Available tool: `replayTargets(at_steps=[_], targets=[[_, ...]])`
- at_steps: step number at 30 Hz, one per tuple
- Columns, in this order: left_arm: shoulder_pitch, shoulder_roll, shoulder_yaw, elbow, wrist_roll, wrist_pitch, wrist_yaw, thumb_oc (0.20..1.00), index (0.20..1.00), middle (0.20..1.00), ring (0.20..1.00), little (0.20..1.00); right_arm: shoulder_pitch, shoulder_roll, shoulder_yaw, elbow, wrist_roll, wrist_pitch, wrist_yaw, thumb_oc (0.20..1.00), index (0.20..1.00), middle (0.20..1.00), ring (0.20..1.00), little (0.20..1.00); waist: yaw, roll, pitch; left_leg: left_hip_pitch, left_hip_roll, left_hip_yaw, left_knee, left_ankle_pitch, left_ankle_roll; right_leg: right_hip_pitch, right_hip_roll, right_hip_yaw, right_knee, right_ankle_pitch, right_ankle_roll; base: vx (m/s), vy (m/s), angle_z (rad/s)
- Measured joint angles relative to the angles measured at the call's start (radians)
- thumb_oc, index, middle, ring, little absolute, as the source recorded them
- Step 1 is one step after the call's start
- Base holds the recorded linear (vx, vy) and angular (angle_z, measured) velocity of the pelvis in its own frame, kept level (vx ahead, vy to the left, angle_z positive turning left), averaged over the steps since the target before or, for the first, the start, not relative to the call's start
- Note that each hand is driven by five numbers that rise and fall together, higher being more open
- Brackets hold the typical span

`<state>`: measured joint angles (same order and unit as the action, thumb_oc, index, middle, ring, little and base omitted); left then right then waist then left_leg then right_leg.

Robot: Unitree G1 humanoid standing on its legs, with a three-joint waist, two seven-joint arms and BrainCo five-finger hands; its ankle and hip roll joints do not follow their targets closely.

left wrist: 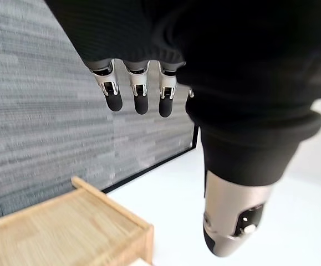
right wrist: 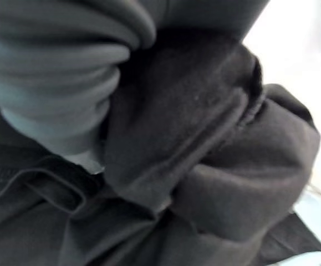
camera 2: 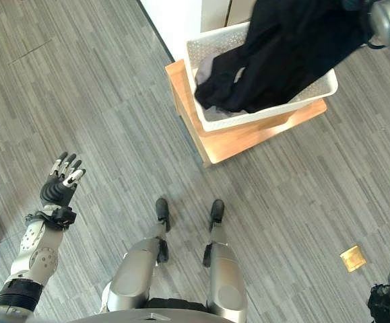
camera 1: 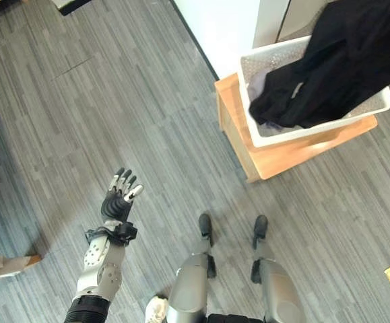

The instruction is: Pick up bed clothes into laundry basket.

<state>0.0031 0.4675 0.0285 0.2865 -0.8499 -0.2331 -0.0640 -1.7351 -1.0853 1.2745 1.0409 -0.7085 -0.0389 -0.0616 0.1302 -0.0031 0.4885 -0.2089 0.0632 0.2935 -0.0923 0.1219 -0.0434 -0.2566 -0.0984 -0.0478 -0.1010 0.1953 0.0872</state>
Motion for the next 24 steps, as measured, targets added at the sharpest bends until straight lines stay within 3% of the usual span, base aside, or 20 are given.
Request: replayTargets(at_steps=[2,3,5,6,10,11,13,16,20,22,24], targets=[[0.017,-0.006,0.001,0.002,0.001,-0.001,0.002,1.000,1.000,1.000,1.000,1.000,0.005,0.003,-0.012,-0.016,0.003,0.006,0.002,0.200,0.200,0.200,0.200,0.200,0.001,0.020,-0.002,0.002,0.000,0.001,0.000,0.000,0.000,0.000,0.001,0.002,0.000,0.000,0.000,0.02,-0.014,-0.05],[0.016,-0.009,0.001,0.002,0.001,-0.001,0.004,1.000,1.000,1.000,1.000,1.000,0.005,0.004,-0.012,-0.041,0.005,0.006,0.004,1.000,1.000,1.000,1.000,1.000,0.001,0.028,-0.003,0.002,0.001,0.000,0.000,0.000,0.000,0.000,0.002,0.002,0.000,0.000,0.000,0.02,-0.013,-0.05],[0.015,-0.010,0.000,-0.019,0.009,-0.005,0.014,1.000,1.000,1.000,1.000,1.000,0.005,0.005,-0.019,-0.119,0.030,0.004,0.007,1.000,1.000,1.000,1.000,1.000,-0.002,0.031,-0.004,0.002,0.004,0.000,0.000,0.000,0.000,0.000,0.005,0.002,0.000,0.001,-0.001,0.02,-0.016,0.00],[0.001,-0.017,-0.004,-0.032,0.009,-0.006,0.013,1.000,1.000,1.000,1.000,1.000,0.002,-0.008,-0.018,-0.252,0.103,-0.012,0.019,1.000,1.000,1.000,1.000,1.000,-0.013,0.031,-0.004,0.003,0.005,0.000,0.000,0.002,-0.001,0.001,0.006,0.003,0.000,0.002,-0.002,0.03,-0.028,0.02],[-0.010,-0.029,-0.009,-0.057,0.009,-0.009,0.011,1.000,1.000,1.000,1.000,1.000,-0.074,-0.040,0.049,-0.335,0.185,-0.060,0.019,1.000,1.000,1.000,1.000,1.000,-0.017,0.028,-0.006,0.002,0.006,-0.001,0.000,0.004,-0.002,0.001,0.007,0.003,0.000,0.004,-0.004,0.00,-0.003,0.01],[-0.010,-0.027,-0.011,-0.063,0.009,-0.009,0.011,1.000,1.000,1.000,1.000,1.000,-0.121,-0.087,0.099,-0.376,0.213,-0.064,0.024,1.000,1.000,1.000,1.000,1.000,-0.016,0.022,-0.007,-0.001,0.007,-0.001,0.000,0.004,-0.002,-0.001,0.008,0.002,0.000,0.004,-0.004,0.00,0.000,0.00],[0.000,-0.020,-0.007,-0.062,0.009,-0.010,0.012,1.000,1.000,1.000,1.000,1.000,-0.121,-0.124,0.105,-0.412,0.218,-0.076,0.029,1.000,1.000,1.000,1.000,1.000,-0.019,-0.004,-0.014,0.001,0.010,0.002,0.000,0.003,-0.002,-0.001,0.012,0.006,0.000,0.004,-0.004,0.01,-0.004,-0.04],[0.003,0.022,-0.004,-0.047,0.010,-0.011,0.012,1.000,1.000,1.000,1.000,1.000,-0.119,-0.173,0.113,-0.511,0.248,-0.104,0.071,1.000,1.000,1.000,1.000,1.000,-0.042,-0.074,-0.030,0.003,0.018,0.013,0.000,0.004,-0.004,-0.006,0.020,0.016,0.000,0.004,-0.005,0.01,0.012,-0.12],[-0.015,0.019,-0.002,-0.076,0.023,-0.006,0.011,1.000,1.000,1.000,1.000,1.000,-0.132,-0.304,0.108,-0.702,0.299,-0.109,0.080,1.000,1.000,1.000,1.000,1.000,-0.052,-0.085,-0.036,0.028,0.014,0.028,0.000,0.003,-0.005,0.010,0.017,0.031,0.000,0.006,-0.007,0.01,0.009,-0.11],[-0.018,0.018,0.015,-0.082,0.032,-0.010,0.012,1.000,1.000,1.000,1.000,1.000,-0.128,-0.321,0.109,-0.715,0.324,-0.117,0.089,1.000,1.000,1.000,1.000,1.000,-0.062,-0.085,-0.036,0.040,0.014,0.031,0.000,0.003,-0.005,0.020,0.016,0.032,0.000,0.006,-0.007,0.00,-0.001,0.01],[-0.019,0.001,0.045,-0.091,0.042,-0.006,0.017,1.000,1.000,1.000,1.000,1.000,0.075,-0.438,-0.146,-0.837,0.389,-0.116,0.074,1.000,1.000,1.000,1.000,1.000,-0.086,-0.054,-0.039,0.062,0.006,0.034,0.001,0.002,-0.004,0.041,0.009,0.037,0.000,0.006,-0.006,0.04,0.015,0.03]])
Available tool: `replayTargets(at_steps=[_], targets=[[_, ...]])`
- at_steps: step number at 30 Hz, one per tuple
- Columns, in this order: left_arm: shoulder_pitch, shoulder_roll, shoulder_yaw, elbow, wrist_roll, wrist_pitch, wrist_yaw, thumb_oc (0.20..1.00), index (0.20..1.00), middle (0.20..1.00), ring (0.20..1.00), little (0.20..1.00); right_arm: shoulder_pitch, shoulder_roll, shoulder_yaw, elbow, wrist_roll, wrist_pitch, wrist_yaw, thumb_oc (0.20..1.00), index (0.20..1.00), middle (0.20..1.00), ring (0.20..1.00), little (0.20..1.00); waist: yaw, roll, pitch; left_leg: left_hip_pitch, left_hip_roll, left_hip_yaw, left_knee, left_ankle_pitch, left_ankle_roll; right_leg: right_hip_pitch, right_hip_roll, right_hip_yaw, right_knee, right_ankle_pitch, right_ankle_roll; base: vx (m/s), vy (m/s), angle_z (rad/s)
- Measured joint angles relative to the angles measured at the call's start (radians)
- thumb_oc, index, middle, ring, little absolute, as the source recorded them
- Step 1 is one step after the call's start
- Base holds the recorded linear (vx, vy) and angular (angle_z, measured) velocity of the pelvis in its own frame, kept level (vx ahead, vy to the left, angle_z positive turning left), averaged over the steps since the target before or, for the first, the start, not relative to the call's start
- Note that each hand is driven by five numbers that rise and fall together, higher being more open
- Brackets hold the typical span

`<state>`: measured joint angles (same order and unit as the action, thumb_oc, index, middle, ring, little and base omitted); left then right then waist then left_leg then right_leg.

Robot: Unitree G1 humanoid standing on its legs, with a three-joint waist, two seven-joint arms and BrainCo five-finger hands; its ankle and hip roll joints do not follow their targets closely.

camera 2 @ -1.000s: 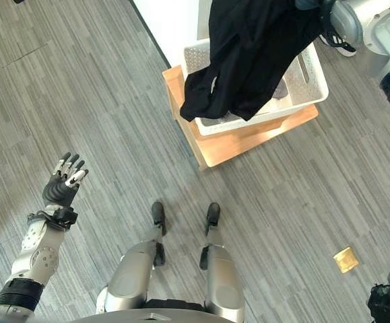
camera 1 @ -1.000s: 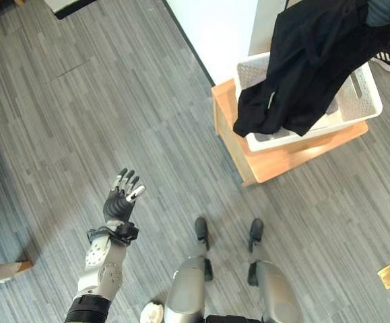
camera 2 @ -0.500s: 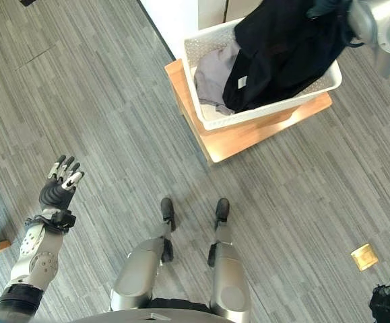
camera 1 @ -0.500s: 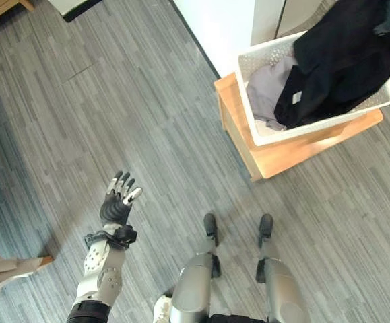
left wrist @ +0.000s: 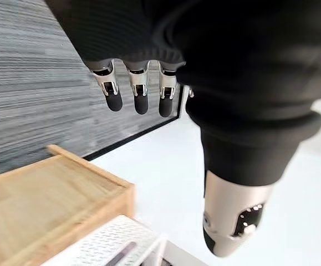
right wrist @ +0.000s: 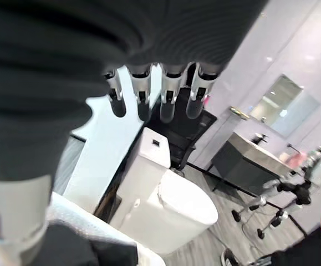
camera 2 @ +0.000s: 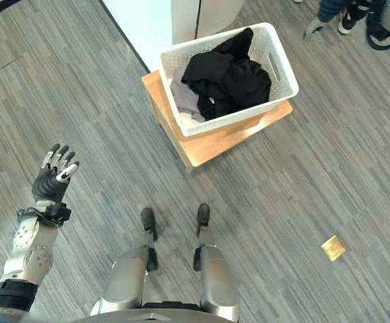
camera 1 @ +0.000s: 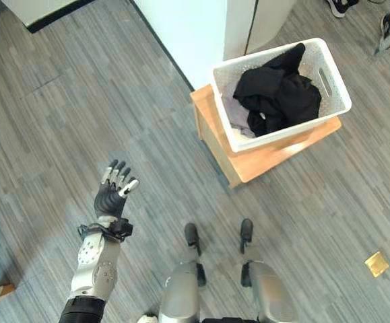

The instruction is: Pick up bed clothes into laundry basket.

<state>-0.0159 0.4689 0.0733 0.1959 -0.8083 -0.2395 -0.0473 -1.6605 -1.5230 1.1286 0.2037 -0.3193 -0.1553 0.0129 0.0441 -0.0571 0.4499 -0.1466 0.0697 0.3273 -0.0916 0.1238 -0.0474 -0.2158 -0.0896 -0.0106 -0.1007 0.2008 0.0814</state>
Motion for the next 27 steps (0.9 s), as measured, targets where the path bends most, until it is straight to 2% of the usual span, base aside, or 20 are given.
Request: replayTargets(at_steps=[1,2,3,4,5,6,7,8,9,10,11,12,14,16,18,20,23,27], targets=[[-0.011,-0.023,0.004,0.004,0.006,0.001,0.001,1.000,1.000,1.000,1.000,1.000,0.158,-0.049,-0.174,-0.049,0.036,0.000,-0.022,1.000,1.000,1.000,1.000,1.000,-0.012,0.029,0.004,0.012,-0.003,-0.005,0.000,-0.004,0.005,0.017,-0.004,-0.006,0.000,-0.009,0.006,-0.01,-0.009,0.11],[0.005,-0.045,0.026,-0.011,0.006,-0.003,0.005,1.000,1.000,1.000,1.000,1.000,0.419,-0.018,-0.475,-0.076,0.069,-0.010,-0.036,1.000,1.000,1.000,1.000,1.000,-0.030,0.039,-0.002,0.023,-0.006,-0.005,0.000,-0.004,0.006,0.030,-0.008,-0.008,0.001,-0.013,0.007,0.00,-0.014,0.17],[0.027,-0.054,0.027,-0.042,0.006,-0.008,0.020,1.000,1.000,1.000,1.000,1.000,0.876,0.112,-1.001,-0.145,0.141,-0.027,-0.060,1.000,1.000,1.000,1.000,1.000,-0.039,0.033,-0.009,0.036,-0.001,-0.002,0.007,-0.005,0.005,0.041,-0.001,-0.016,0.010,-0.020,0.012,0.02,-0.006,0.36],[0.053,-0.042,0.008,-0.129,0.020,-0.014,0.024,1.000,1.000,1.000,1.000,1.000,1.447,0.437,-1.606,-0.315,0.246,-0.068,-0.127,1.000,1.000,1.000,1.000,1.000,-0.024,0.035,-0.018,0.039,0.001,-0.022,0.031,-0.033,0.004,0.051,0.000,-0.041,0.057,-0.070,-0.002,0.09,0.016,-0.02],[0.083,-0.044,0.021,-0.123,0.030,-0.028,0.041,1.000,1.000,1.000,1.000,1.000,1.514,0.535,-1.620,-0.302,0.302,-0.032,-0.146,1.000,1.000,1.000,1.000,1.000,-0.030,0.033,-0.038,0.058,0.006,-0.006,0.027,-0.045,-0.011,0.044,0.006,-0.010,0.074,-0.072,0.001,0.03,0.003,-0.22],[0.082,-0.050,0.022,-0.109,0.034,-0.022,0.048,1.000,1.000,1.000,1.000,1.000,1.549,0.536,-1.622,-0.302,0.318,-0.011,-0.134,1.000,1.000,1.000,1.000,1.000,-0.031,0.047,-0.049,0.068,0.009,0.010,0.018,-0.049,-0.013,0.046,0.007,0.008,0.065,-0.070,0.002,0.03,-0.003,-0.67],[0.079,-0.063,0.008,-0.103,0.042,-0.023,0.056,1.000,1.000,1.000,1.000,1.000,1.584,0.572,-1.610,-0.290,0.365,-0.030,-0.139,1.000,1.000,1.000,1.000,1.000,-0.051,0.066,-0.068,0.067,0.007,0.021,0.020,-0.053,-0.016,0.039,0.005,0.021,0.063,-0.072,0.006,0.03,-0.002,-0.33],[0.060,-0.098,0.009,-0.110,0.066,-0.020,0.076,1.000,1.000,1.000,1.000,1.000,1.617,0.853,-1.674,-0.272,0.519,-0.104,-0.136,1.000,1.000,1.000,1.000,1.000,-0.076,0.075,-0.107,0.095,0.008,0.019,0.000,-0.049,-0.012,0.058,0.011,0.018,0.066,-0.072,0.007,0.01,-0.015,-0.27],[0.061,-0.137,0.001,-0.115,0.110,-0.019,0.089,1.000,1.000,1.000,1.000,1.000,1.708,1.099,-1.606,-0.260,0.693,-0.106,-0.134,1.000,1.000,1.000,1.000,1.000,-0.104,0.090,-0.148,0.131,0.014,0.030,-0.005,-0.055,-0.020,0.083,0.021,0.029,0.067,-0.080,0.004,0.00,-0.012,-0.27],[0.055,-0.150,-0.001,-0.118,0.129,-0.017,0.091,1.000,1.000,1.000,1.000,1.000,1.769,1.150,-1.547,-0.258,0.741,-0.098,-0.124,1.000,1.000,1.000,1.000,1.000,-0.120,0.100,-0.161,0.142,0.017,0.045,-0.008,-0.060,-0.025,0.090,0.024,0.041,0.064,-0.081,0.006,-0.02,-0.016,-0.43],[0.047,-0.164,-0.002,-0.123,0.161,-0.010,0.095,1.000,1.000,1.000,1.000,1.000,1.835,1.159,-1.482,-0.255,0.779,-0.095,-0.095,1.000,1.000,1.000,1.000,1.000,-0.134,0.116,-0.169,0.150,0.015,0.054,-0.008,-0.062,-0.027,0.092,0.023,0.052,0.063,-0.081,0.006,0.00,-0.012,-0.23],[0.048,-0.191,0.001,-0.132,0.186,-0.009,0.101,1.000,1.000,1.000,1.000,1.000,1.900,1.208,-1.446,-0.223,0.807,-0.095,-0.067,1.000,1.000,1.000,1.000,1.000,-0.157,0.134,-0.177,0.170,0.014,0.052,-0.008,-0.059,-0.022,0.115,0.023,0.051,0.057,-0.078,0.009,-0.01,-0.015,-0.23],[0.047,-0.231,-0.006,-0.127,0.186,-0.013,0.115,1.000,1.000,1.000,1.000,1.000,1.895,1.264,-1.406,-0.152,0.862,-0.096,-0.086,1.000,1.000,1.000,1.000,1.000,-0.176,0.136,-0.188,0.210,0.020,0.076,-0.008,-0.072,-0.027,0.139,0.031,0.077,0.056,-0.084,0.003,0.00,-0.015,-0.32],[0.047,-0.268,-0.069,-0.088,0.197,-0.007,0.125,1.000,1.000,1.000,1.000,1.000,1.892,1.306,-1.345,-0.137,0.922,-0.106,-0.103,1.000,1.000,1.000,1.000,1.000,-0.184,0.147,-0.220,0.227,0.025,0.107,-0.009,-0.087,-0.035,0.137,0.034,0.091,0.046,-0.086,0.005,-0.02,-0.021,-0.50],[0.048,-0.274,-0.110,-0.081,0.204,0.003,0.128,1.000,1.000,1.000,1.000,1.000,1.870,1.308,-1.285,-0.132,0.954,-0.113,-0.117,1.000,1.000,1.000,1.000,1.000,-0.185,0.148,-0.223,0.237,0.031,0.127,-0.009,-0.090,-0.035,0.141,0.035,0.090,0.036,-0.082,0.013,-0.03,-0.023,-0.45],[0.037,-0.271,-0.150,-0.034,0.232,0.008,0.128,1.000,1.000,1.000,1.000,1.000,1.832,1.290,-1.230,-0.090,0.957,-0.111,-0.114,1.000,1.000,1.000,1.000,1.000,-0.190,0.137,-0.230,0.246,0.033,0.136,-0.009,-0.090,-0.036,0.132,0.039,0.090,0.050,-0.081,0.013,-0.02,-0.025,-0.24],[0.040,-0.301,-0.168,-0.016,0.226,0.010,0.131,1.000,1.000,1.000,1.000,1.000,1.802,1.273,-1.217,-0.090,0.958,-0.111,-0.114,1.000,1.000,1.000,1.000,1.000,-0.190,0.134,-0.231,0.270,0.037,0.155,-0.009,-0.090,-0.036,0.148,0.044,0.102,0.050,-0.081,0.014,-0.02,-0.034,-0.18],[0.037,-0.303,-0.188,-0.017,0.222,0.010,0.131,1.000,1.000,1.000,1.000,1.000,1.793,1.268,-1.216,-0.089,0.982,-0.112,-0.115,1.000,1.000,1.000,1.000,1.000,-0.195,0.123,-0.264,0.275,0.042,0.156,-0.009,-0.090,-0.036,0.155,0.046,0.096,0.056,-0.079,0.016,0.00,-0.060,-0.04]])
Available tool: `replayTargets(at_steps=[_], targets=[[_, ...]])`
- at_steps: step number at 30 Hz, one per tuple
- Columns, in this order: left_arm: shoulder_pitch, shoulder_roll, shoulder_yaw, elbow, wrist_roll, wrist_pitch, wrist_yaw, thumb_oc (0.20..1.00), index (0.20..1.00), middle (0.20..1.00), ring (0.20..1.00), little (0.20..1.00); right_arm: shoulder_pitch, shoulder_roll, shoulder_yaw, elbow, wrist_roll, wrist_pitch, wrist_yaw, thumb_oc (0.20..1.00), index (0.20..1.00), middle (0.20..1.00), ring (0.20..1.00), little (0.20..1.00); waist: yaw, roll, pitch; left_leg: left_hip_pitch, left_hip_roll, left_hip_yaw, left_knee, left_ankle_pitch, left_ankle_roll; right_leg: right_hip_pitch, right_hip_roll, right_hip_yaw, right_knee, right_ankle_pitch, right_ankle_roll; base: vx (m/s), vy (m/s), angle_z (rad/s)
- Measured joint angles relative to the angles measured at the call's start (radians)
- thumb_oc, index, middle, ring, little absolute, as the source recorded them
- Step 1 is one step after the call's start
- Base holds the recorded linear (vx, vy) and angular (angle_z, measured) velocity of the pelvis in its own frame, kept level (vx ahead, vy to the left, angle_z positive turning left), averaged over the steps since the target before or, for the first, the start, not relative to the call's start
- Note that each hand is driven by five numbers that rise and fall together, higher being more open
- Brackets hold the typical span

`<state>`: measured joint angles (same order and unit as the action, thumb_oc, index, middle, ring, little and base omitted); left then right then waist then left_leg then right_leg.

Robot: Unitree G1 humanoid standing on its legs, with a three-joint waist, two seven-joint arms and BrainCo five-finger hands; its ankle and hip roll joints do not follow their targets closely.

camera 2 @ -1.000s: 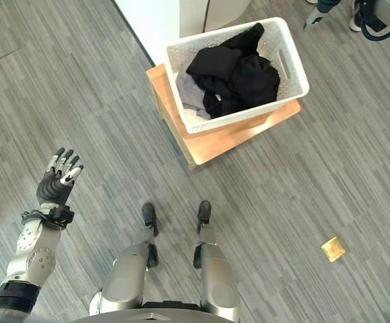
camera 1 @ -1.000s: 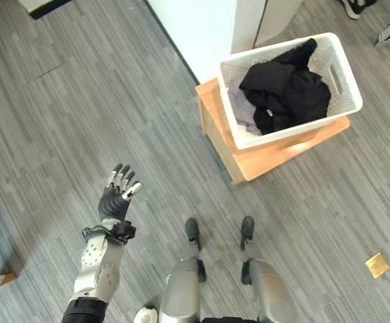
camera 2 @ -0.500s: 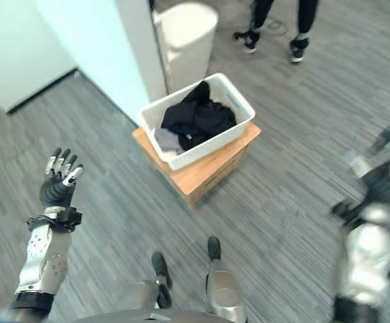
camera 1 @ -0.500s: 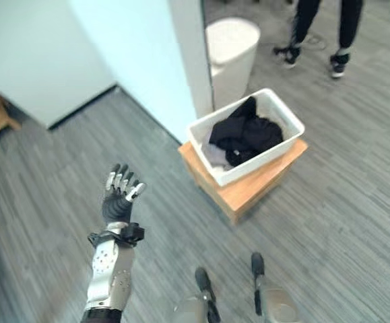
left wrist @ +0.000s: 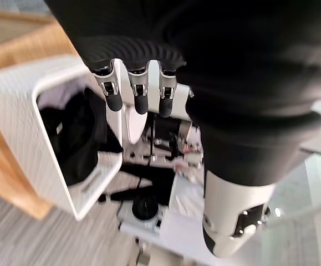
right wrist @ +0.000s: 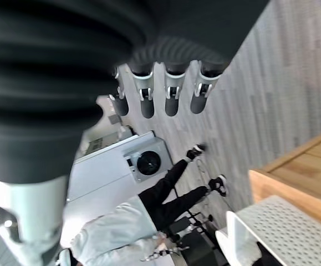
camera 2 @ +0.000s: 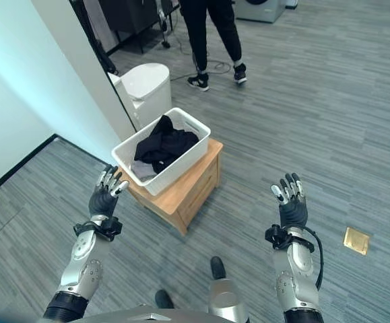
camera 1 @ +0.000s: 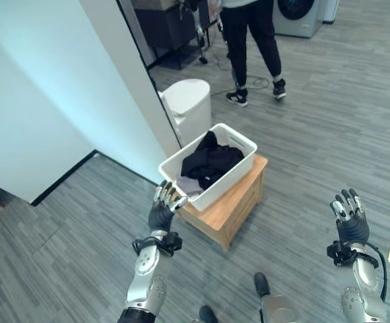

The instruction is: Pick up bed clothes into laundry basket.

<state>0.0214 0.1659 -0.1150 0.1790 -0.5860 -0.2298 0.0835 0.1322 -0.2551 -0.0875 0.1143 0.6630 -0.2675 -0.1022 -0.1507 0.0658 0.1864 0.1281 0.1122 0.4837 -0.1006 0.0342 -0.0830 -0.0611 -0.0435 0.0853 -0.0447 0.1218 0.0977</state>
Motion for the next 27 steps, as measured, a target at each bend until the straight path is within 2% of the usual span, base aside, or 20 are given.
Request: replayTargets(at_steps=[3,8,18,27], targets=[[0.004,0.009,0.001,0.000,0.049,0.000,0.010,1.000,1.000,1.000,1.000,1.000,0.020,-0.007,0.001,0.000,0.046,-0.003,0.005,1.000,1.000,1.000,1.000,1.000,0.002,0.003,-0.019,0.015,0.003,-0.024,0.000,0.000,0.000,0.028,0.003,-0.013,0.009,0.002,-0.003,0.00,-0.055,0.21],[0.021,0.016,0.012,0.000,0.061,0.000,0.011,1.000,1.000,1.000,1.000,1.000,0.057,-0.055,0.007,0.000,0.010,0.003,0.020,1.000,1.000,1.000,1.000,1.000,0.017,0.019,-0.039,0.015,0.004,-0.040,0.000,0.000,0.000,0.034,0.002,-0.026,0.014,-0.002,-0.006,0.01,-0.033,0.10],[0.034,0.015,0.012,0.000,0.061,0.000,0.001,1.000,1.000,1.000,1.000,1.000,0.069,-0.055,0.010,0.000,-0.075,0.008,0.021,1.000,1.000,1.000,1.000,1.000,0.021,0.008,-0.052,0.015,0.005,-0.067,0.000,0.001,0.001,0.046,0.000,-0.046,0.015,-0.004,-0.009,0.01,-0.014,0.06],[0.049,0.015,0.012,0.000,0.061,0.000,-0.002,1.000,1.000,1.000,1.000,1.000,0.069,-0.055,0.013,0.000,-0.074,0.008,0.020,1.000,1.000,1.000,1.000,1.000,0.024,0.000,-0.060,-0.001,0.005,-0.083,0.000,0.001,0.001,0.031,0.001,-0.052,0.019,-0.004,-0.009,0.00,-0.002,0.01]])
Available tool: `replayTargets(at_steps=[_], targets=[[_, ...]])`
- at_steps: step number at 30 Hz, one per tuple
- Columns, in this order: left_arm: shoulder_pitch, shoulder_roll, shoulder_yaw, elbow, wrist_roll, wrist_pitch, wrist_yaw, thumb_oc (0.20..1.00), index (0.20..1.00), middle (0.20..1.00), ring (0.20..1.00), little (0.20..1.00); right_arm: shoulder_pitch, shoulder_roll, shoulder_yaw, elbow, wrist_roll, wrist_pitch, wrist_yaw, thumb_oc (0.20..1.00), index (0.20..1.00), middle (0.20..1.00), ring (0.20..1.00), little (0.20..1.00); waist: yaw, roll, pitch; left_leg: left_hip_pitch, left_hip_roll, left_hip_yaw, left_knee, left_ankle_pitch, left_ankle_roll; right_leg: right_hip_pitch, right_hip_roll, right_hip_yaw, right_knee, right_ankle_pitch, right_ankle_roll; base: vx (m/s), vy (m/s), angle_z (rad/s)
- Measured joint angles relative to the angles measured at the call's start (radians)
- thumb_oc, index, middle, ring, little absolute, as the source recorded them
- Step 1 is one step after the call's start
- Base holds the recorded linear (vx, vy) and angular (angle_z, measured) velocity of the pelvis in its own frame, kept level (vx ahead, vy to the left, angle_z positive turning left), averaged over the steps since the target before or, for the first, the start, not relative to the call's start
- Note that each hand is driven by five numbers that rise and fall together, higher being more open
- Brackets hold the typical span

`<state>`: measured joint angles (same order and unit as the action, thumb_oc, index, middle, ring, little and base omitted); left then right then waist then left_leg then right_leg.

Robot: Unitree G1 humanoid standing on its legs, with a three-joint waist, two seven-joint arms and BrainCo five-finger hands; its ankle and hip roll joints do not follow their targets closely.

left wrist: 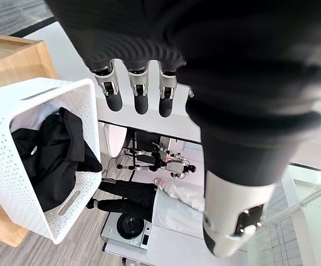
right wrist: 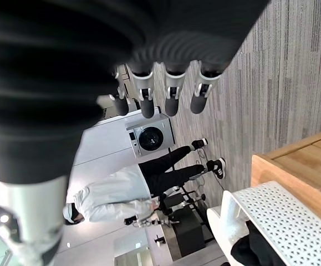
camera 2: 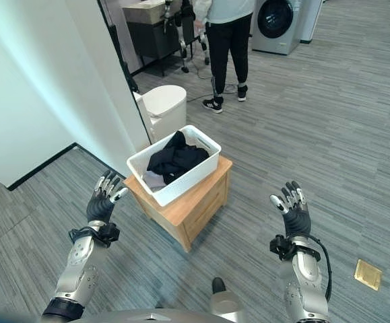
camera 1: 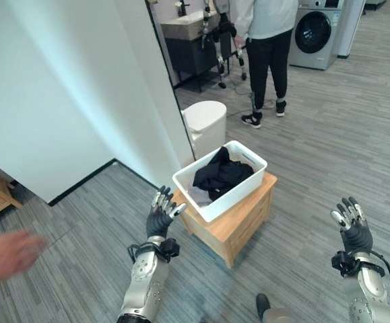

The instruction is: Pick up bed clothes into laundry basket.

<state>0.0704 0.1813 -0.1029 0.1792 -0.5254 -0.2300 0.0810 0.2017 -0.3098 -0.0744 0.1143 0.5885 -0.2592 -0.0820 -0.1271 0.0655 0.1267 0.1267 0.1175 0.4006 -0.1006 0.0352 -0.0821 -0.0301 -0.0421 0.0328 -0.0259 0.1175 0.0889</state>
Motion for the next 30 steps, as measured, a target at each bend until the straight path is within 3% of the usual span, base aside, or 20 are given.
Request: replayTargets(at_steps=[27,28,29,30], targets=[[0.002,0.000,0.000,0.000,0.026,0.000,-0.008,1.000,1.000,1.000,1.000,1.000,-0.004,-0.013,0.025,-0.008,-0.040,0.000,0.007,1.000,1.000,1.000,1.000,1.000,0.016,-0.005,0.007,-0.004,0.001,-0.006,0.000,0.000,0.002,-0.014,0.003,0.010,0.035,-0.011,0.005,-0.01,-0.003,0.00],[-0.006,0.000,-0.003,0.000,0.026,-0.001,-0.008,1.000,1.000,1.000,1.000,1.000,-0.003,-0.025,0.032,-0.022,-0.040,0.000,0.009,1.000,1.000,1.000,1.000,1.000,0.024,-0.003,0.009,-0.014,-0.001,-0.035,0.000,0.001,0.003,-0.056,0.008,0.031,0.127,-0.052,0.005,-0.12,-0.073,2.06],[-0.038,-0.007,-0.053,-0.028,0.022,-0.006,-0.007,1.000,1.000,1.000,1.000,1.000,-0.008,-0.041,0.038,-0.107,-0.040,0.001,0.028,1.000,1.000,1.000,1.000,1.000,0.045,-0.004,0.027,-0.094,-0.034,-0.231,0.035,0.042,0.045,-0.147,0.074,0.370,0.486,-0.220,0.018,-0.39,-0.402,3.36],[-0.048,0.078,-0.067,-0.053,0.020,-0.013,0.000,1.000,1.000,1.000,1.000,1.000,-0.088,-0.039,0.082,-0.091,-0.041,-0.008,0.053,1.000,1.000,1.000,1.000,1.000,0.051,-0.085,0.043,-0.133,-0.088,-0.281,0.070,0.053,0.044,-0.154,0.050,0.486,0.449,-0.308,0.062,-0.45,-0.615,3.75]])
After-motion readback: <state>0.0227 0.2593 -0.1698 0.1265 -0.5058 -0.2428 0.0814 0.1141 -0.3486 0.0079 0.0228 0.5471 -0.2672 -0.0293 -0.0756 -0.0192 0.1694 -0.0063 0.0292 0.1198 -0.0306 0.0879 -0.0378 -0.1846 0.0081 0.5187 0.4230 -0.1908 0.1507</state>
